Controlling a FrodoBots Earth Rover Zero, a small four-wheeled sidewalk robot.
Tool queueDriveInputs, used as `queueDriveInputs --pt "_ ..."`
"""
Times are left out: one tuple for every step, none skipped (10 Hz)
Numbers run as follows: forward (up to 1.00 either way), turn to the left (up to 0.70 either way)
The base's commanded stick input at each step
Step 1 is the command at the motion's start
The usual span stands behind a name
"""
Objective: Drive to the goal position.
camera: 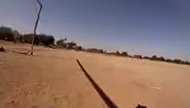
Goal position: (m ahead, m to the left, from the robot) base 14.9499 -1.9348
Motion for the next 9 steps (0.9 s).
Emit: queueDriveInputs --pt "0.7 0.32" --pt "0.7 0.0" --pt "0.7 0.0" --pt "0.7 0.0" --pt "0.7 0.0" --pt "0.7 0.0" --pt "0.7 0.0" --pt "0.7 0.0" --pt "0.7 0.0"
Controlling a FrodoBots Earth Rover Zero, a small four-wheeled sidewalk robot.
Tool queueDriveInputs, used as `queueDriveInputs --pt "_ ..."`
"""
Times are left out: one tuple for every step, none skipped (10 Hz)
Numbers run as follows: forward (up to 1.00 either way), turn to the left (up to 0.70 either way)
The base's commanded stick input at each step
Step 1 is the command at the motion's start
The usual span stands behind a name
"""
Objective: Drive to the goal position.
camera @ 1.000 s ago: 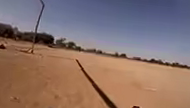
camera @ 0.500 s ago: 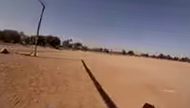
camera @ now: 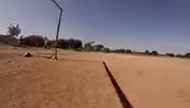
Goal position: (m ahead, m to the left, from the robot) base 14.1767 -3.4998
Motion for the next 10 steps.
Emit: queueDriveInputs --pt "0.7 0.0" --pt "0.7 0.0" --pt "0.7 0.0" --pt "0.7 0.0" --pt "0.7 0.0" --pt "0.7 -0.1" --pt "0.7 -0.23" --pt "0.7 -0.34" --pt "0.7 -0.32" --pt "0.7 0.0"
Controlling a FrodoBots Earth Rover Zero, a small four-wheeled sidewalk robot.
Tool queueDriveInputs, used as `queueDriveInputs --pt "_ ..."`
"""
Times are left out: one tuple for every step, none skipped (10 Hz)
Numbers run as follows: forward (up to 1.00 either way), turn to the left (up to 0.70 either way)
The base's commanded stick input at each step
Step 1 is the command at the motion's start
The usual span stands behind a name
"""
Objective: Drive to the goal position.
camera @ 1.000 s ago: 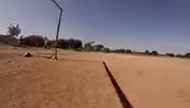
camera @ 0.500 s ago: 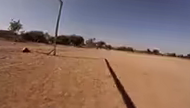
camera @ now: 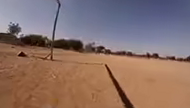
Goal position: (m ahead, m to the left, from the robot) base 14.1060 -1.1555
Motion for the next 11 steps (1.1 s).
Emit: queueDriveInputs --pt "0.7 0.0" --pt "0.7 0.0" --pt "0.7 0.0" --pt "0.7 0.0" --pt "0.7 0.0" --pt "0.7 0.0" --pt "0.7 0.0" --pt "0.7 0.0" --pt "0.7 0.0" --pt "0.7 0.0" --pt "0.7 0.0"
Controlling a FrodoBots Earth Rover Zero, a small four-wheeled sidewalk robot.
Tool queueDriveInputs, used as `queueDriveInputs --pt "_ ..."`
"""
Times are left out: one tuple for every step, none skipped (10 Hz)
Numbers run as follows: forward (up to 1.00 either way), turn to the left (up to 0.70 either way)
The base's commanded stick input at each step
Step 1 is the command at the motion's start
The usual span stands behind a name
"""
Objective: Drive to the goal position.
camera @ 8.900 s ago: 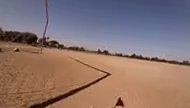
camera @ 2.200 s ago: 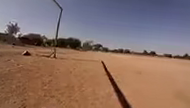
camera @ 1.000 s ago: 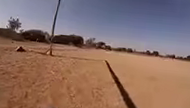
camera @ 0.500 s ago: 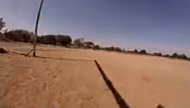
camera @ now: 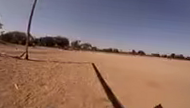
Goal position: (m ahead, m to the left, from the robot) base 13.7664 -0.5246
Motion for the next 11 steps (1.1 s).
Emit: queueDriveInputs --pt "0.7 0.0" --pt "0.7 0.0" --pt "0.7 0.0" --pt "0.7 0.0" --pt "0.7 0.0" --pt "0.7 0.0" --pt "0.7 0.0" --pt "0.7 0.0" --pt "0.7 0.0" --pt "0.7 0.0" --pt "0.7 0.0"
